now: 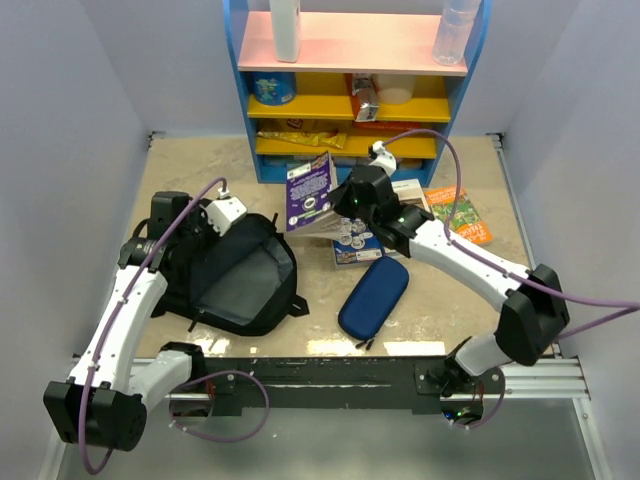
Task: Pack the student bag
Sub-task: Pick up the book from the center of the board, then place the book in the student bag.
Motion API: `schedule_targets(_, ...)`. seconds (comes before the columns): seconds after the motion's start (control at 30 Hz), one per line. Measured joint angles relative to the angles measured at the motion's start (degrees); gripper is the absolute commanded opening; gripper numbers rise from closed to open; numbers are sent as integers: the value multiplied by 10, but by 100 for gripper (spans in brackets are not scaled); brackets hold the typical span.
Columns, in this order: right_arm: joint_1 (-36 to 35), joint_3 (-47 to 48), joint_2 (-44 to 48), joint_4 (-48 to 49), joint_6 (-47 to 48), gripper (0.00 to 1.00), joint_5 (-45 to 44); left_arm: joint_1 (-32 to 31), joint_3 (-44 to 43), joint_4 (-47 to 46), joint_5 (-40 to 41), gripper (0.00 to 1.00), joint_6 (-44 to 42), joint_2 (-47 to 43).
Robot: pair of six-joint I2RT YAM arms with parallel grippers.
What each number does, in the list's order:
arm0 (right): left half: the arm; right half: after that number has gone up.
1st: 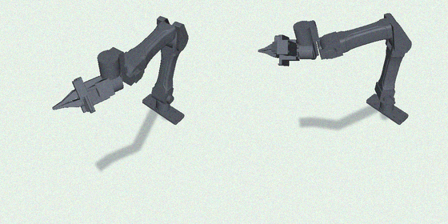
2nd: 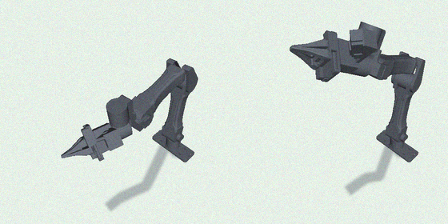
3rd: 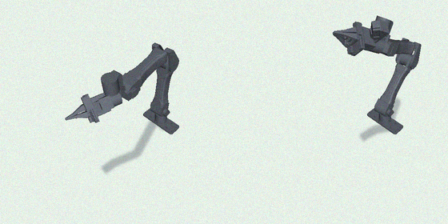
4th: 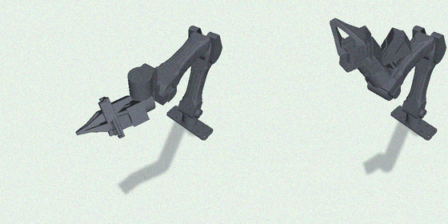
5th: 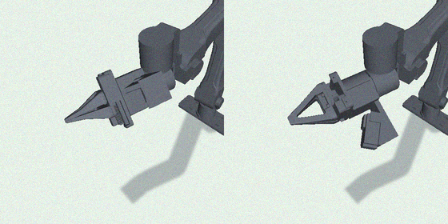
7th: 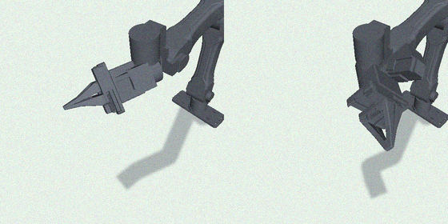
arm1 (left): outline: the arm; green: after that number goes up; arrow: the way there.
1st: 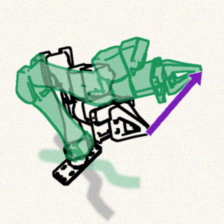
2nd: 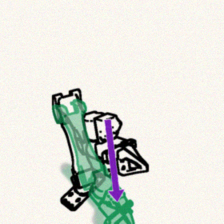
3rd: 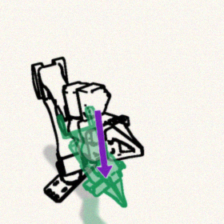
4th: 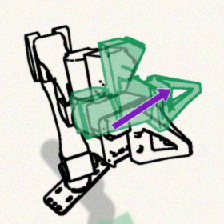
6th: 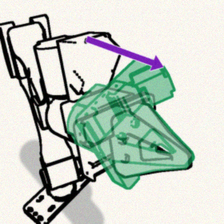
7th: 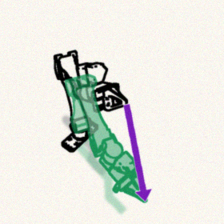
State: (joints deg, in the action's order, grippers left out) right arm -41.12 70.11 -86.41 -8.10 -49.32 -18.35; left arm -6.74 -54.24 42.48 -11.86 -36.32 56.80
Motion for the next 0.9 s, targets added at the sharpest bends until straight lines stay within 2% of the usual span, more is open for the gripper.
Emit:
schedule_targets(0.17, -45, -50, 45, -17, -17, 0, 28, 0, 0, -11, -9, 0, 8, 4)
schedule_targets(0.4, -136, -81, 48, -44, -29, 0, 76, 0, -5, -13, -31, 0, 13, 8)
schedule_targets(0.73, -155, -87, 61, -50, -38, 0, 115, 0, -31, -17, -57, 0, 28, 18)
schedule_targets(0.9, -155, -87, 50, -9, -42, 0, 132, 1, -37, -15, -72, 0, 33, 20)
